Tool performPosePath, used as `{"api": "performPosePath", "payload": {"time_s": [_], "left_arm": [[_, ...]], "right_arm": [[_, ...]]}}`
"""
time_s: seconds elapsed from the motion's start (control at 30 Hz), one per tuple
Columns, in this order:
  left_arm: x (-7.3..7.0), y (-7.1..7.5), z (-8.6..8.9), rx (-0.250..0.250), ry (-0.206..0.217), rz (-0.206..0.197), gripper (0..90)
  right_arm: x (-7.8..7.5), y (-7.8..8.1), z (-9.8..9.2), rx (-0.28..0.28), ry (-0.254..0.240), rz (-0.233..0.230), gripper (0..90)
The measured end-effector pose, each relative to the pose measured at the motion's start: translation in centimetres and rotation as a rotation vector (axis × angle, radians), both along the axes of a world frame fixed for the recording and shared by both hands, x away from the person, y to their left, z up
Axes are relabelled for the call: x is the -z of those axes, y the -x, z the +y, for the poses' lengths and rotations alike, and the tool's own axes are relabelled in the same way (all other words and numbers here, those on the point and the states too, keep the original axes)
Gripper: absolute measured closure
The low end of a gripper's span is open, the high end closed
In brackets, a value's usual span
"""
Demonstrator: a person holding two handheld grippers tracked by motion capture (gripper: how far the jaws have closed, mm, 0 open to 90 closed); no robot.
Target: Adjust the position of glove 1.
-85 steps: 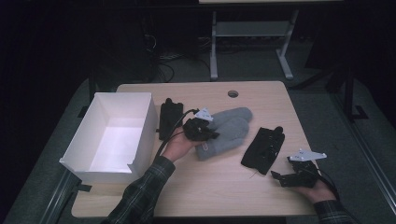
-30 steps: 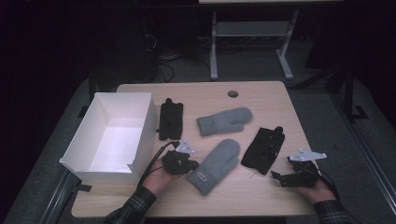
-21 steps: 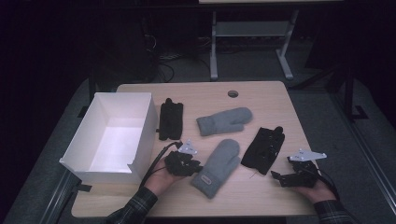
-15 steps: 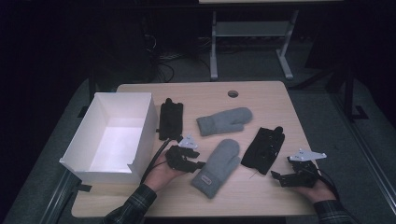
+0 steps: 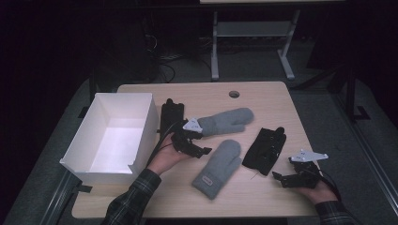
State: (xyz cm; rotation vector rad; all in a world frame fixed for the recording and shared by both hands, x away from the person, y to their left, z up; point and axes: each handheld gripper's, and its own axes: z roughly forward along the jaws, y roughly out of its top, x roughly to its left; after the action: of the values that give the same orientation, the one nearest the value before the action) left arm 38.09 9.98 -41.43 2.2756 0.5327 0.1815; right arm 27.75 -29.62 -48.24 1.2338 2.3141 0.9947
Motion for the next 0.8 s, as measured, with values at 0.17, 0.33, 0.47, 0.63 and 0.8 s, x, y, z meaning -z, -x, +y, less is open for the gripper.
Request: {"api": "performPosePath", "payload": {"time_s": [0.17, 0.33, 0.47, 0.63, 0.8], "left_arm": [[-0.2, -1.5, -0.4, -0.008, 0.008, -0.006, 29.4], [-0.3, -3.1, -1.0, -0.011, -0.006, -0.018, 29.4], [-0.4, -4.8, -1.3, -0.019, 0.01, -0.018, 30.4], [-0.4, -6.8, -2.2, 0.001, -0.003, -0.037, 30.7], [-0.3, -8.5, -3.2, 0.02, 0.018, -0.052, 30.7]], "right_arm": [[0.0, 0.0, 0.0, 0.0, 0.0, 0.0, 8.6], [0.0, 0.0, 0.0, 0.0, 0.0, 0.0, 8.6], [0.0, 0.0, 0.0, 0.0, 0.0, 0.0, 8.6], [0.0, 0.0, 0.0, 0.0, 0.0, 0.0, 8.6], [0.0, 0.0, 0.0, 0.0, -0.001, 0.0, 8.6]]}}
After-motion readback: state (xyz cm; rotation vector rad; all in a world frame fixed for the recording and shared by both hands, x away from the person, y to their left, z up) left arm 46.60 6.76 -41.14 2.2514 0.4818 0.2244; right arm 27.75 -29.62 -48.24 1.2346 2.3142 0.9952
